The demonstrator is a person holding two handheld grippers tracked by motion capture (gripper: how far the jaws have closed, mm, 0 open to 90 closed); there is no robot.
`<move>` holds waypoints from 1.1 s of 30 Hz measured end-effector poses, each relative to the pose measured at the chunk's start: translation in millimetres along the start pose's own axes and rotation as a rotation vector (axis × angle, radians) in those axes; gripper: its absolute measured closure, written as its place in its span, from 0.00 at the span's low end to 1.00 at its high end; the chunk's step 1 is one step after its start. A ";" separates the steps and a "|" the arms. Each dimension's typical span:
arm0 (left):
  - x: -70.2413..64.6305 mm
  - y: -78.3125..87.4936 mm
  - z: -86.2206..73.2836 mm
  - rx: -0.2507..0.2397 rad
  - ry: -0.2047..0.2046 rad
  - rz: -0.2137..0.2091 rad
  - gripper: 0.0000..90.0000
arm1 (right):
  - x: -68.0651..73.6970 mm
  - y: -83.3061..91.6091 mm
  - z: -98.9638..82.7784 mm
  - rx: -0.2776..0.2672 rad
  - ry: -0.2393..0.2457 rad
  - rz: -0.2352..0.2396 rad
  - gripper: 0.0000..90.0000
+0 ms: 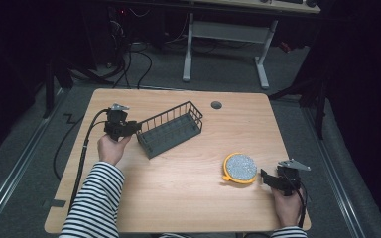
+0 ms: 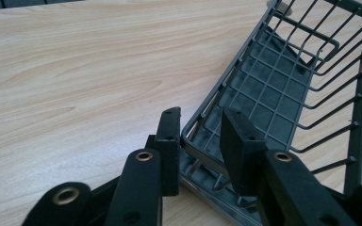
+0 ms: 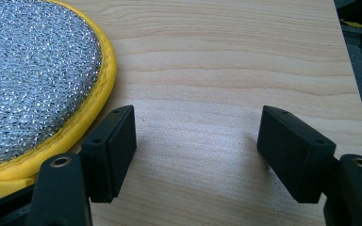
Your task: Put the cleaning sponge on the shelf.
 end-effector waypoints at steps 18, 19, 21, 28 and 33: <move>-33.6 6.2 -14.4 -0.010 -0.042 -0.033 0.77 | 0.0 0.0 0.0 0.000 0.000 0.000 0.32; -37.0 7.0 -16.2 -0.014 -0.039 -0.037 0.77 | 0.0 0.0 0.0 0.000 0.000 0.001 0.32; -41.3 7.7 -17.8 -0.014 -0.045 -0.041 0.77 | 0.0 0.0 0.0 0.000 0.000 0.000 0.32; -54.3 10.5 -23.3 -0.008 -0.041 -0.058 0.76 | 0.0 0.0 0.0 0.000 0.000 0.000 0.32; -67.3 13.7 -28.8 -0.003 -0.057 -0.070 0.76 | 0.0 0.0 0.0 0.000 0.000 0.000 0.32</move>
Point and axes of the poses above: each handheld gripper's, and its own axes: y roughly backward along the jaws, z roughly out of its top, x roughly to its left, the point moved 5 cm from there along -y, roughly forward along the jaws, and after that the axes turned 2 degrees about -z, right-handed, at the moved point
